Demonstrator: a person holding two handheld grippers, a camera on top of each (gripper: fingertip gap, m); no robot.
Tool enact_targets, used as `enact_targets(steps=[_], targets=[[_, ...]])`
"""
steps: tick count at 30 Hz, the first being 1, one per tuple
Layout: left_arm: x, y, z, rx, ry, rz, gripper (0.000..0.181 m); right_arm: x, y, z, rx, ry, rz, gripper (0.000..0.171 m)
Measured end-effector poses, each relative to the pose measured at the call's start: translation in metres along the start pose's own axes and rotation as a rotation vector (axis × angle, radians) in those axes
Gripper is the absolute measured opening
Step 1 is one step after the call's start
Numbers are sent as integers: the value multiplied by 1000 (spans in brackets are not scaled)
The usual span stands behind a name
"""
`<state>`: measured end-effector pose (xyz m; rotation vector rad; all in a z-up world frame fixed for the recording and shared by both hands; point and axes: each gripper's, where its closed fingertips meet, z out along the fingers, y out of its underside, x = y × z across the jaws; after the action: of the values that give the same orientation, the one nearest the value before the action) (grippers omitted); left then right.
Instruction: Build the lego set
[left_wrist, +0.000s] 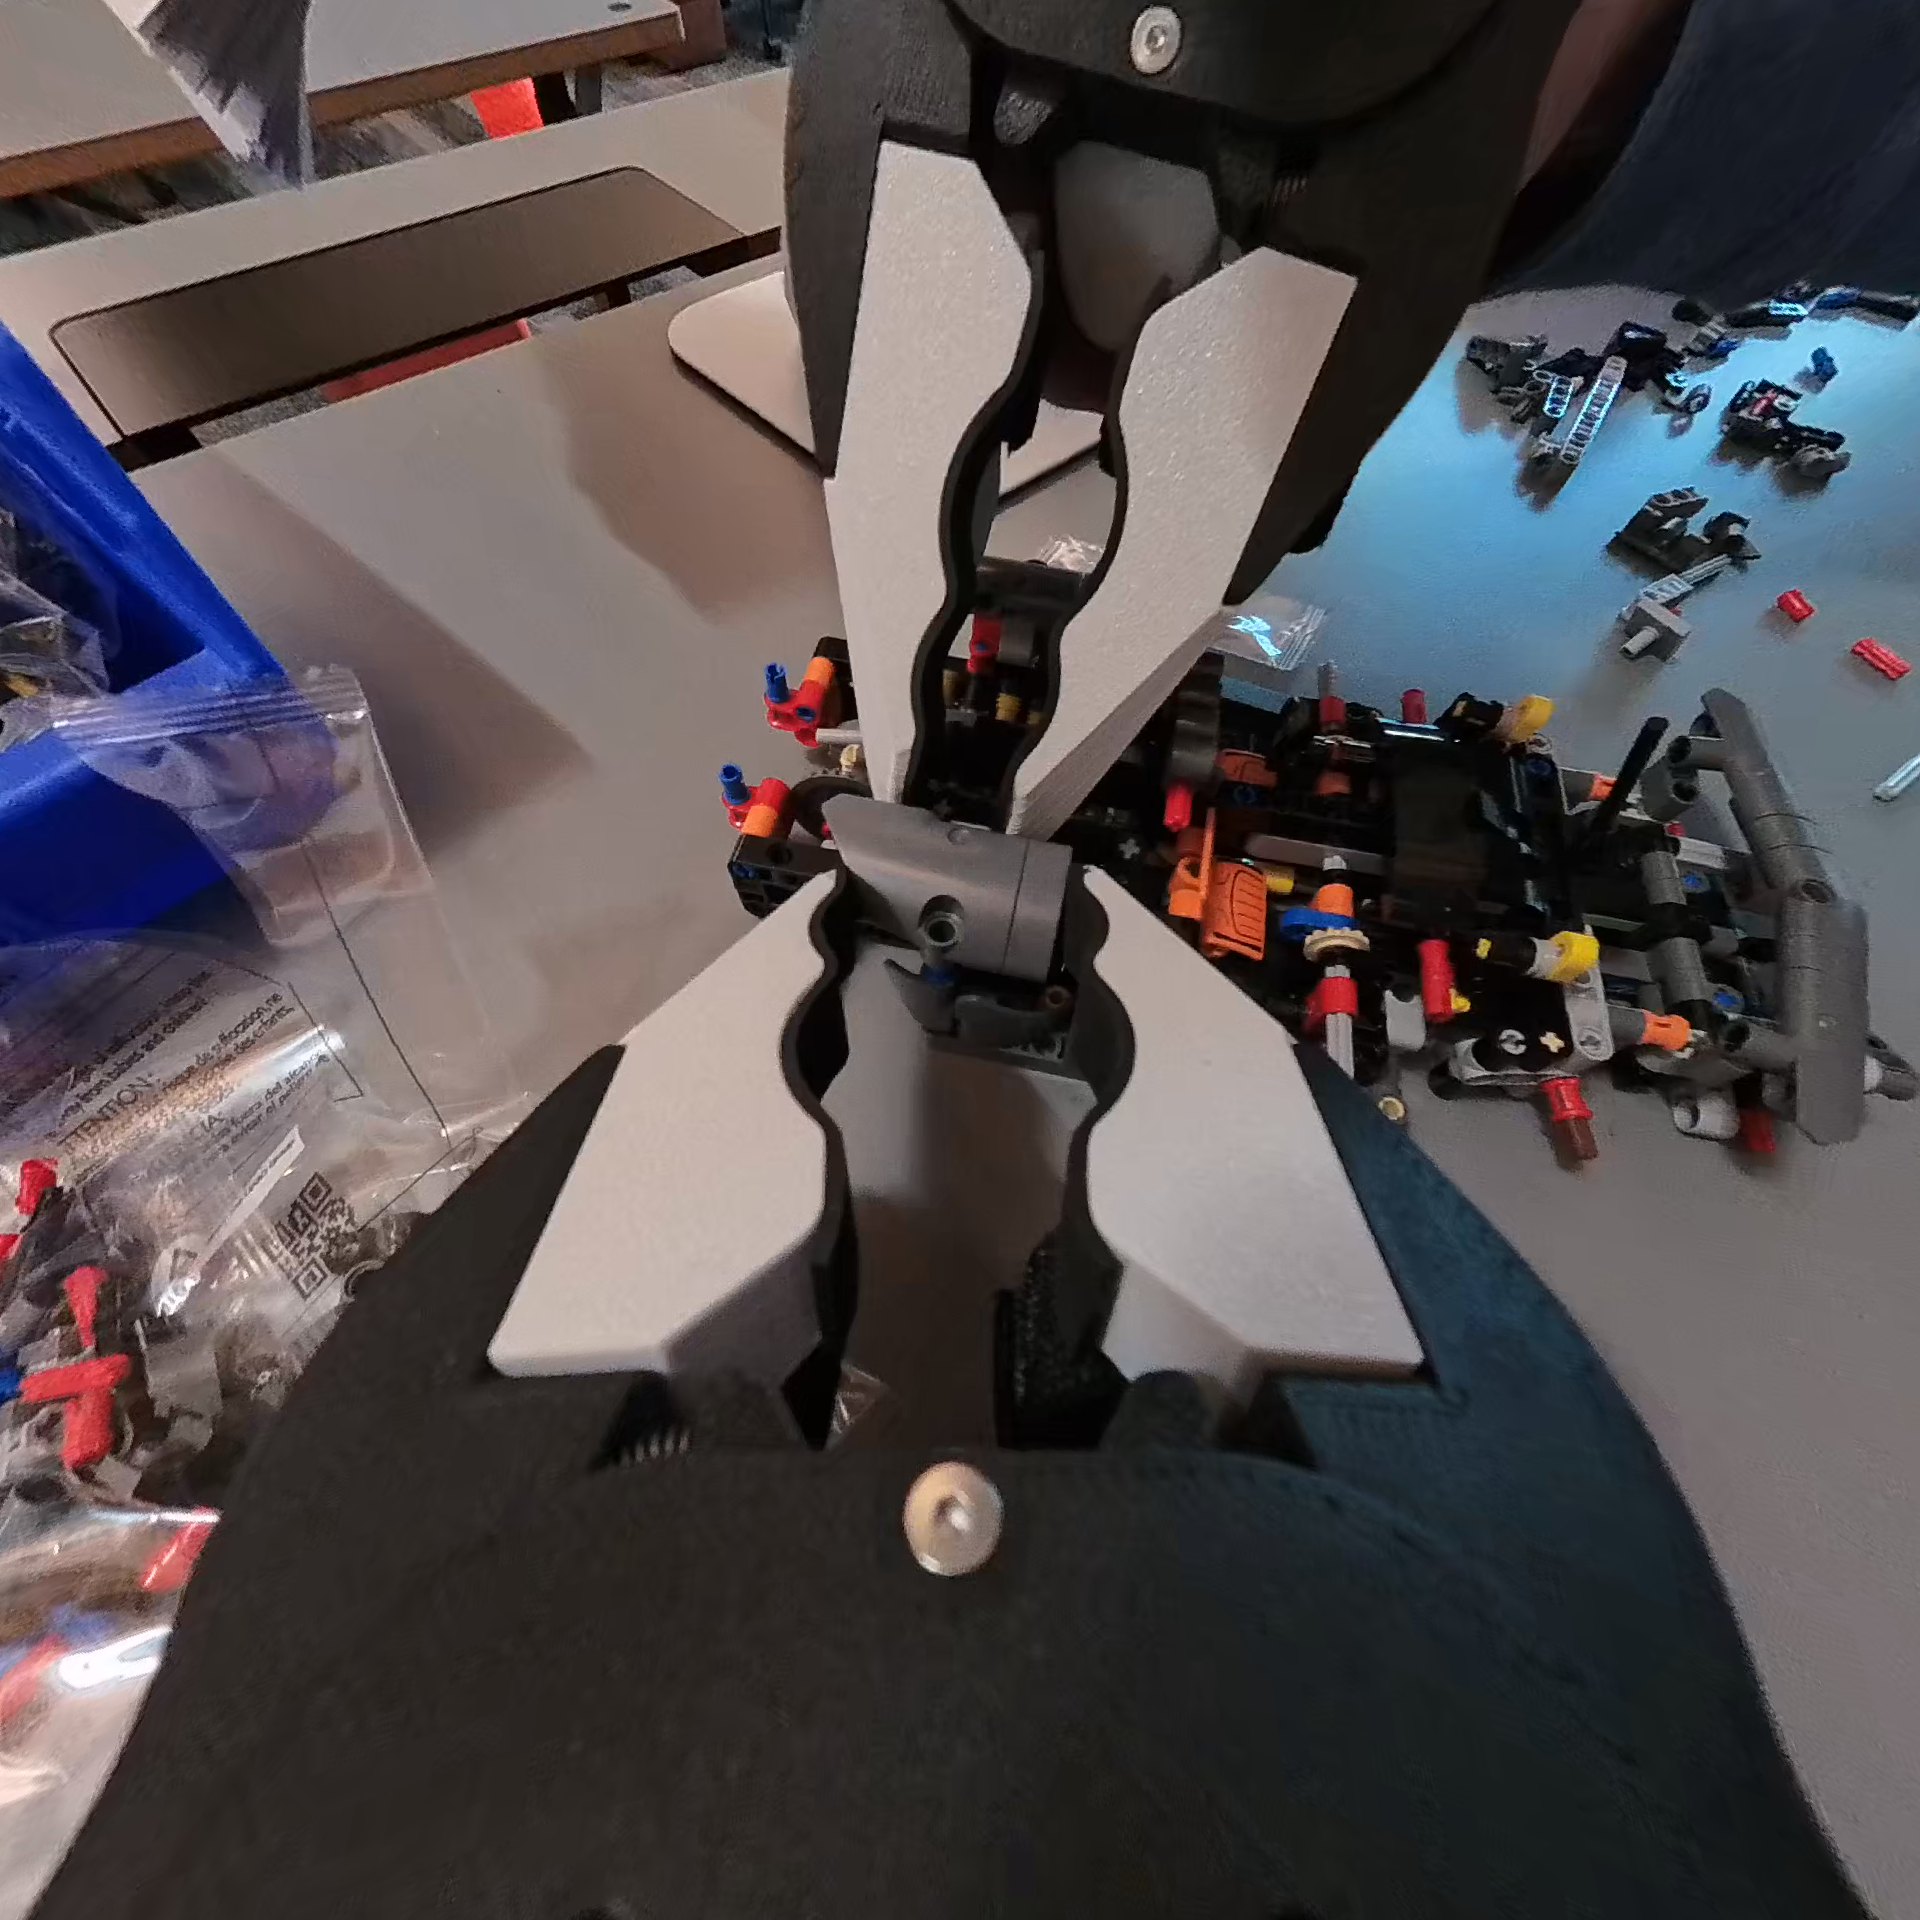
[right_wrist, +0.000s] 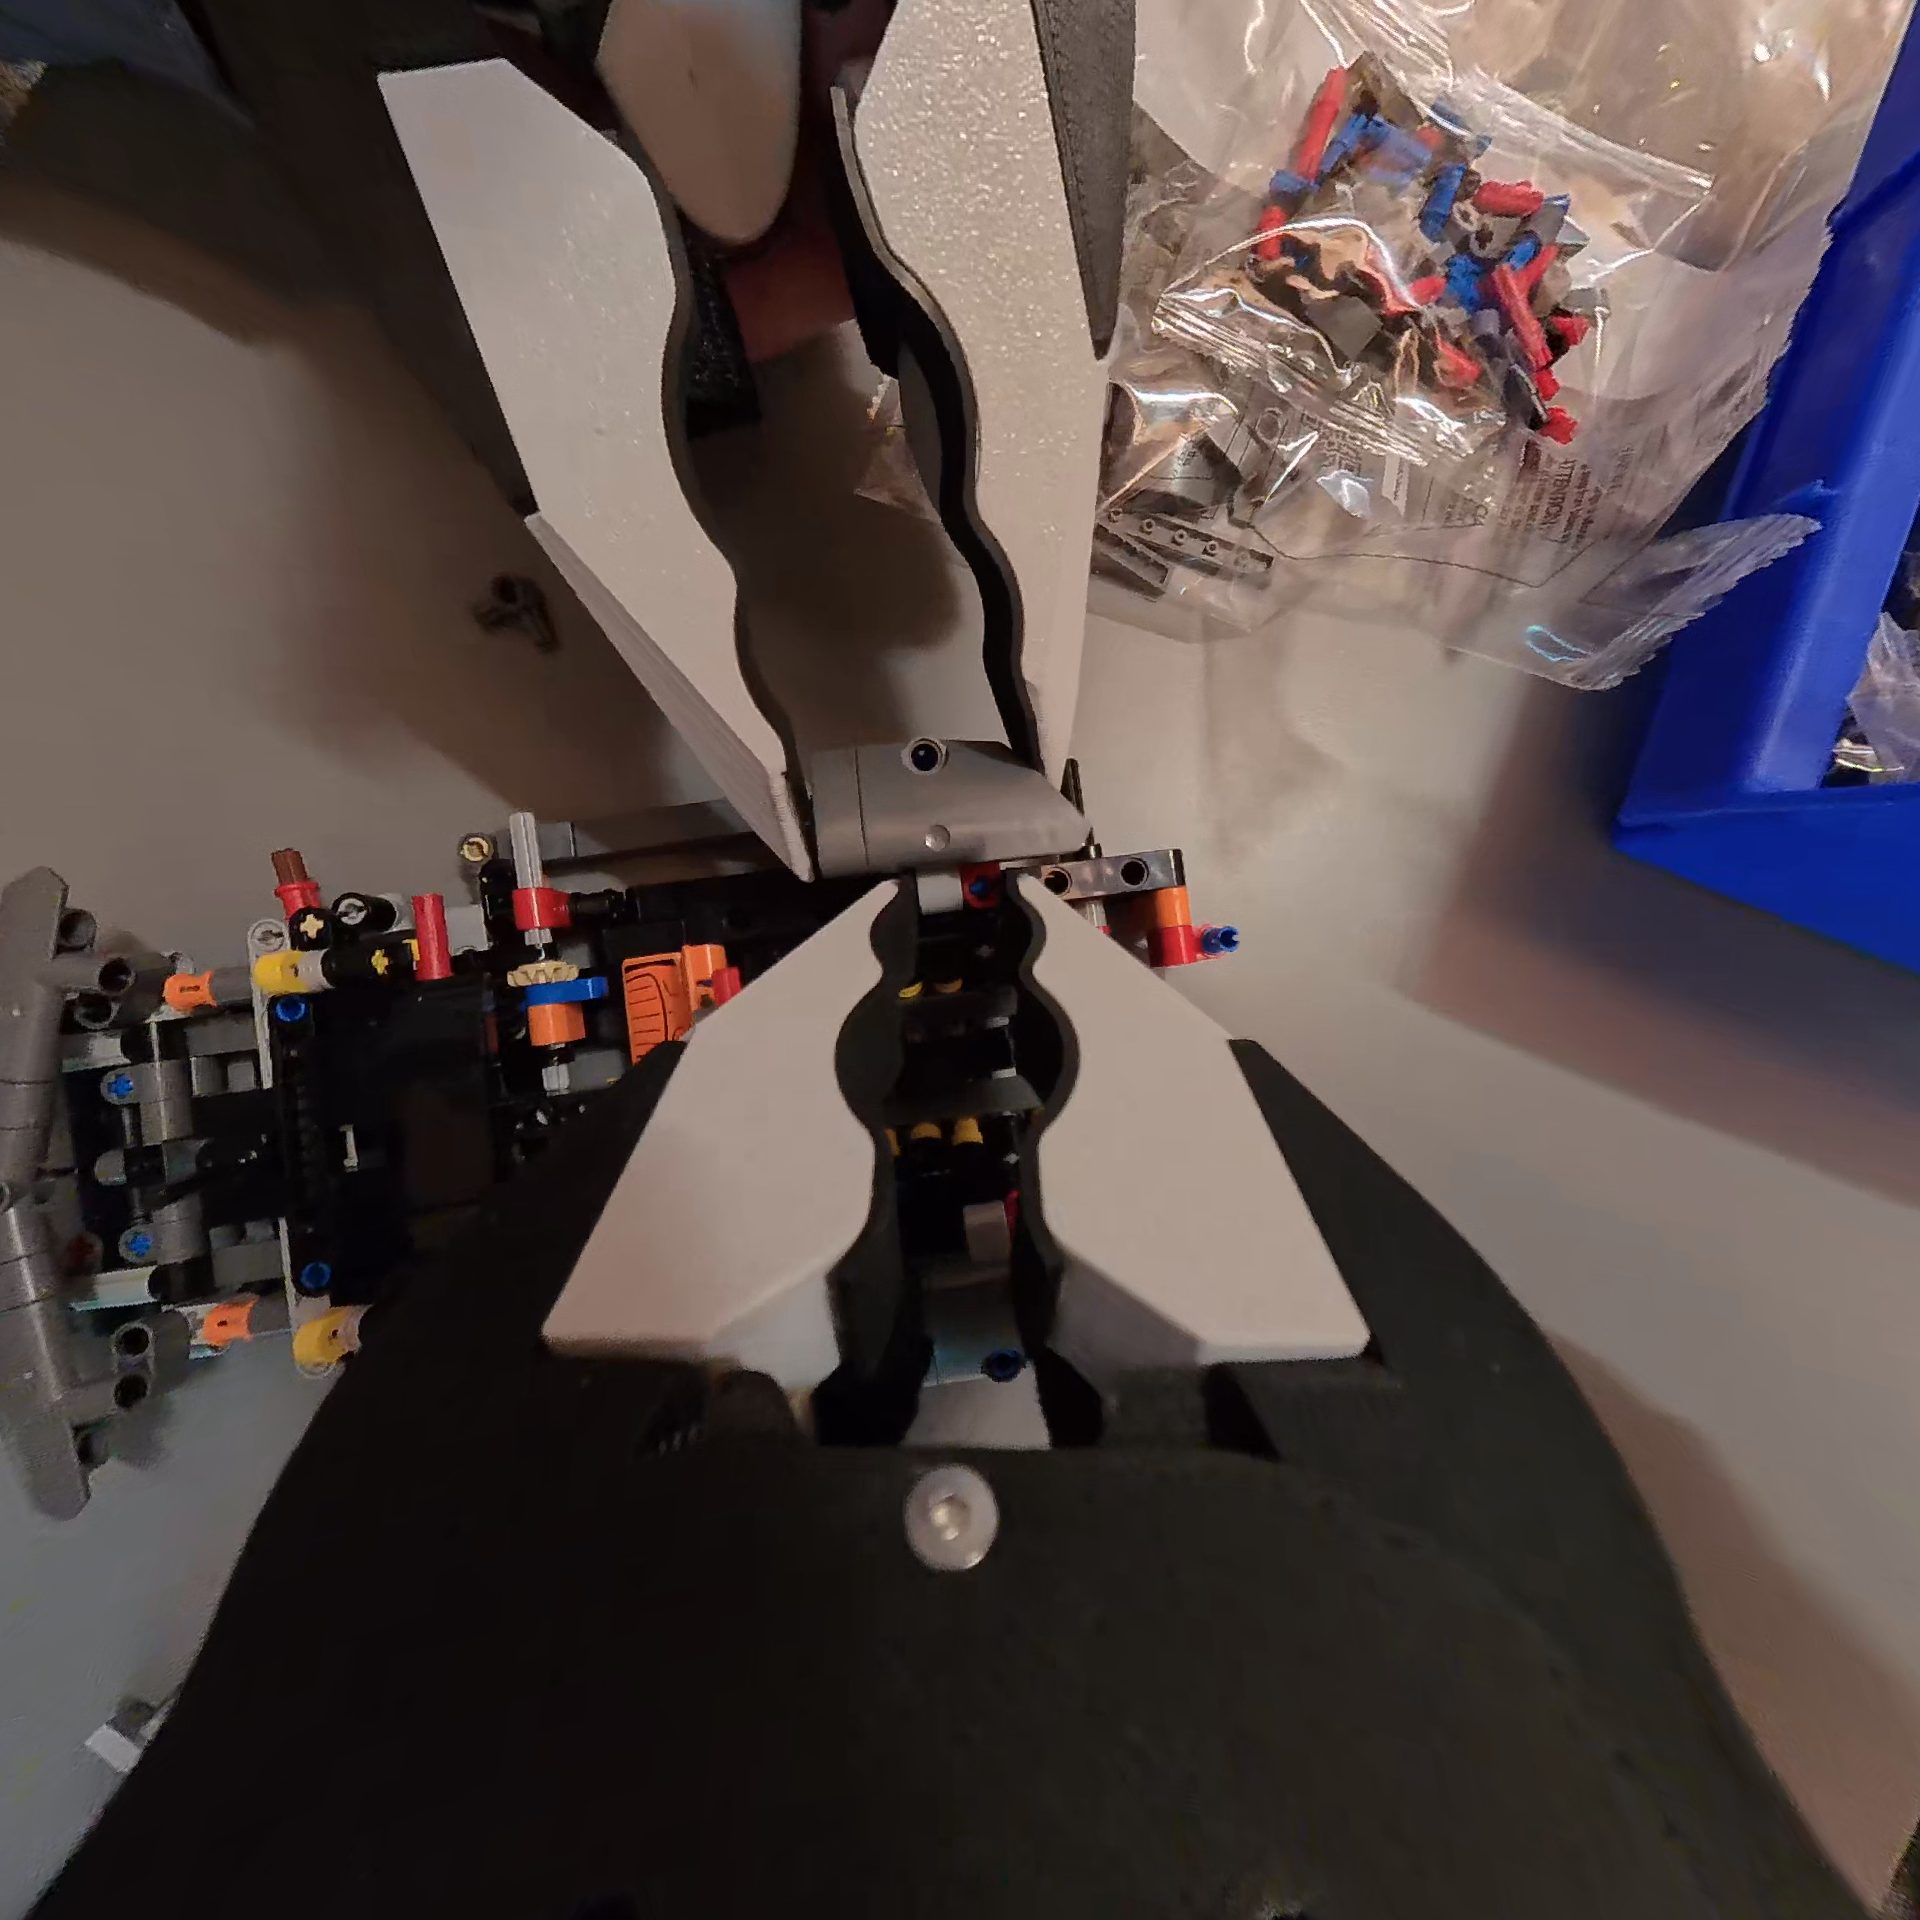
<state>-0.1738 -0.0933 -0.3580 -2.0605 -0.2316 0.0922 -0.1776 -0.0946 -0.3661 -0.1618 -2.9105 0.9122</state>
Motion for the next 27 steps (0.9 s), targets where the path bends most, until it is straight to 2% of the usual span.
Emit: enact_targets(steps=[12,16,21,27], targets=[[0,1,-1,2,18,-53,38,-1,-1,1,-60,-108,-8,13],[0,1,-2,3,22,-68,38,-1,1,-4,-79,-198,66,14],[1,1,-2,2,24,-71,38,27,-6,-48,-9,-103,151,14],[1,2,-2,1,25,-70,38,20,-9,-93,45,-17,184,10]])
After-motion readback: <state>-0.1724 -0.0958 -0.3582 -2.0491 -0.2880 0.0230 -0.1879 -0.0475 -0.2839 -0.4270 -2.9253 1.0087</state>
